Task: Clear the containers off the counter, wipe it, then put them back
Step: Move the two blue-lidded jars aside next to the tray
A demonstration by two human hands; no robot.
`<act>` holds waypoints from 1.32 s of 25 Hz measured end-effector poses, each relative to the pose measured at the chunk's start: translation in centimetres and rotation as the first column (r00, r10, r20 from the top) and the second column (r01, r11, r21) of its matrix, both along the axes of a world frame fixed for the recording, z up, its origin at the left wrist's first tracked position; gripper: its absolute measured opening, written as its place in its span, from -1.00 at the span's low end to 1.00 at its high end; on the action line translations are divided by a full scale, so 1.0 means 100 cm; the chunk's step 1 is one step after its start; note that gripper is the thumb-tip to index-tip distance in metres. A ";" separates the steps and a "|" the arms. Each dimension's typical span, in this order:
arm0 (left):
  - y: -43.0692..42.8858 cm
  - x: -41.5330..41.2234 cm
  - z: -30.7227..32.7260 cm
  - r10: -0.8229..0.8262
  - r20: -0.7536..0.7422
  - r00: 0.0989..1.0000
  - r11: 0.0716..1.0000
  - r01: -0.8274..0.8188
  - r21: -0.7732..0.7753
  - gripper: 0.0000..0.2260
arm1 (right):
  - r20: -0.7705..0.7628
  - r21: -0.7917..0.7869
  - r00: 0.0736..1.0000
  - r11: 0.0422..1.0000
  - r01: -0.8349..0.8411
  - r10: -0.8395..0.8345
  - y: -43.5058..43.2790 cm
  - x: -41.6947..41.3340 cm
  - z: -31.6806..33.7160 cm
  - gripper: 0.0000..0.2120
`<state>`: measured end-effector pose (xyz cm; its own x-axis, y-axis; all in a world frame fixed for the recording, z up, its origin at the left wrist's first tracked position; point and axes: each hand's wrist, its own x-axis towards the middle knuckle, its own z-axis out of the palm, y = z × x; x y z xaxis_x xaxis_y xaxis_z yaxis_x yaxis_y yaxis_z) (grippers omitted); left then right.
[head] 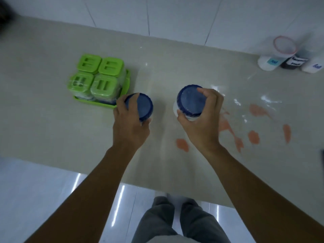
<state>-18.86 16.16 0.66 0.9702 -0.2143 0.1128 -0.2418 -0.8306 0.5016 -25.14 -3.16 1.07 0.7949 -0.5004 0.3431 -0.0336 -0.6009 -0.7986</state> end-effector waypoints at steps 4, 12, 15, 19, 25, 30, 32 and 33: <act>0.045 -0.006 0.004 0.097 -0.003 0.995 0.994 -0.097 0.047 -0.26 | 0.002 0.022 0.998 0.997 -0.070 0.070 0.038 0.006 -0.002 -0.25; 0.104 0.004 0.007 0.210 -0.031 0.977 0.977 -0.208 0.045 -0.24 | 0.015 0.019 0.988 0.988 -0.154 0.154 0.082 0.025 -0.004 -0.26; 0.110 0.011 0.007 0.203 -0.042 0.978 0.979 -0.203 0.020 -0.22 | 0.001 0.028 0.985 0.985 -0.172 0.172 0.092 0.030 -0.003 -0.25; 0.116 0.016 0.003 0.122 0.077 0.989 0.979 -0.133 0.155 -0.16 | -0.012 0.026 0.980 0.980 -0.198 0.199 0.101 0.034 -0.006 -0.24; 0.101 0.051 0.007 -0.017 0.114 0.993 0.967 -0.013 0.255 -0.42 | -0.058 -0.014 0.966 0.967 -0.253 0.252 0.115 0.038 -0.014 -0.24; 0.103 0.060 -0.003 -0.087 0.108 0.990 0.945 0.048 0.324 -0.46 | -0.132 -0.067 0.945 0.948 -0.311 0.301 0.128 0.040 -0.022 -0.27; 0.103 0.060 -0.003 -0.086 0.109 0.990 0.943 0.045 0.331 -0.47 | -0.157 -0.101 0.940 0.942 -0.320 0.303 0.131 0.040 -0.026 -0.30; 0.103 0.059 -0.003 -0.082 0.111 0.990 0.942 0.040 0.334 -0.47 | -0.171 -0.123 0.937 0.937 -0.327 0.305 0.131 0.040 -0.028 -0.30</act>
<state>-12.91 26.45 0.40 0.9375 -0.3178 0.1416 -0.3389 -0.9262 0.1651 -21.10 9.97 -1.72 0.9506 -0.1678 0.2612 0.0673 -0.7100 -0.7009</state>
